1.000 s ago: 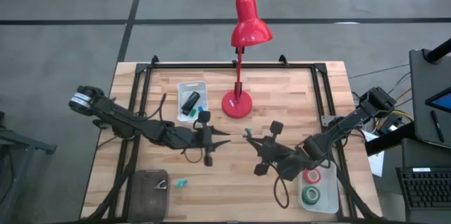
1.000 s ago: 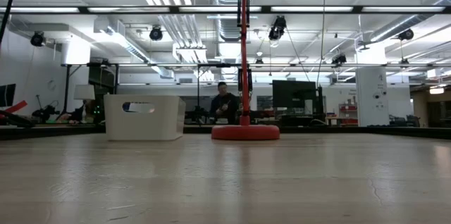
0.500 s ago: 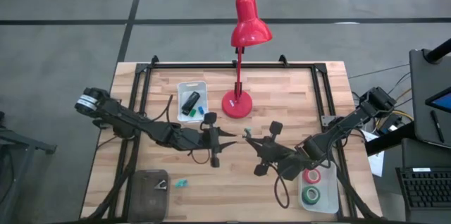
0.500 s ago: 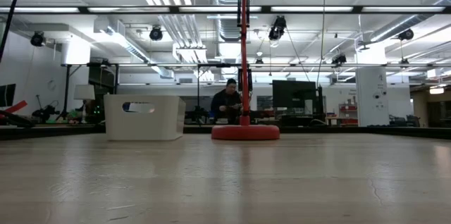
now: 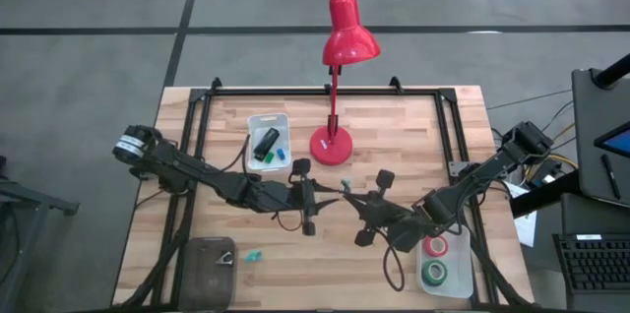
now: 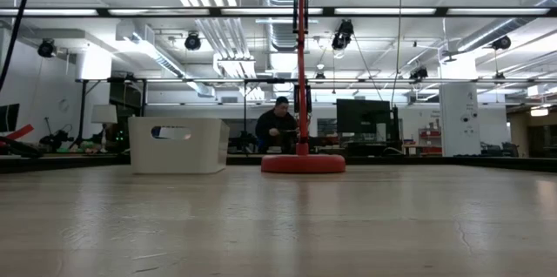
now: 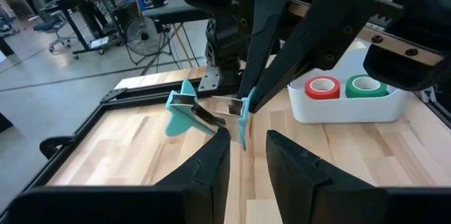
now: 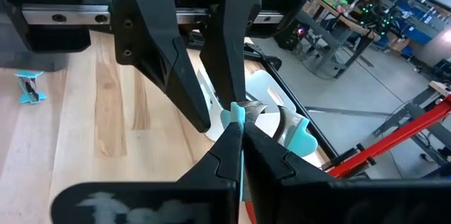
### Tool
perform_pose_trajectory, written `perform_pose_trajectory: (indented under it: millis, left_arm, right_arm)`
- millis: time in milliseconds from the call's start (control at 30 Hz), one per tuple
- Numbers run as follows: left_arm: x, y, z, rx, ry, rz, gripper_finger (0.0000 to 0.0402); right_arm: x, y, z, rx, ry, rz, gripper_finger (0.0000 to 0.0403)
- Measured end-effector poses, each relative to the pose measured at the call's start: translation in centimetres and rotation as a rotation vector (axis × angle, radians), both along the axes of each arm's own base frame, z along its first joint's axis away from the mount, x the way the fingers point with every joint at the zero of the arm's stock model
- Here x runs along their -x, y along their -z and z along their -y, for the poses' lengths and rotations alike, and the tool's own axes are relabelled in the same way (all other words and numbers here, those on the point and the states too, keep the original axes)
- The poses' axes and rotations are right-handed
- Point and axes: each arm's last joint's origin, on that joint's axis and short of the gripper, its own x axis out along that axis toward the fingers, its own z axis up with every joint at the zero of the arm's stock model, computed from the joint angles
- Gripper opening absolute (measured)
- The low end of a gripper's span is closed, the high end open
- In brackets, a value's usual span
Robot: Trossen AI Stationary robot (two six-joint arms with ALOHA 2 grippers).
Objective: Pick and place Stapler, Stapler remover, tape
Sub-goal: Put the right blue staple remover into the black bin
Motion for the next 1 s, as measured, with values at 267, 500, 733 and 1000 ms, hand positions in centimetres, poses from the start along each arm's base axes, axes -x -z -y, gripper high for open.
perform_pose_trajectory:
  millis: [267,500,733,1000]
  left_arm:
    - [-0.09,-0.01,-0.30,0.039,-0.015,0.006,0.0072]
    - [-0.12,0.12,-0.52,0.058,-0.022,0.005,0.0044]
    - [-0.15,0.08,-0.48,0.064,0.006,0.007,0.0011]
    - [-0.14,0.22,-0.57,0.057,0.005,0.002,0.0005]
  right_arm:
    - [0.01,0.04,0.00,-0.003,0.001,0.001,0.0008]
    - [-0.11,-0.11,-0.10,-0.023,-0.020,0.014,0.0008]
    - [-0.03,0.24,-0.05,-0.022,-0.019,0.008,0.0008]
    - [0.04,0.61,0.00,-0.052,-0.009,0.025,0.0009]
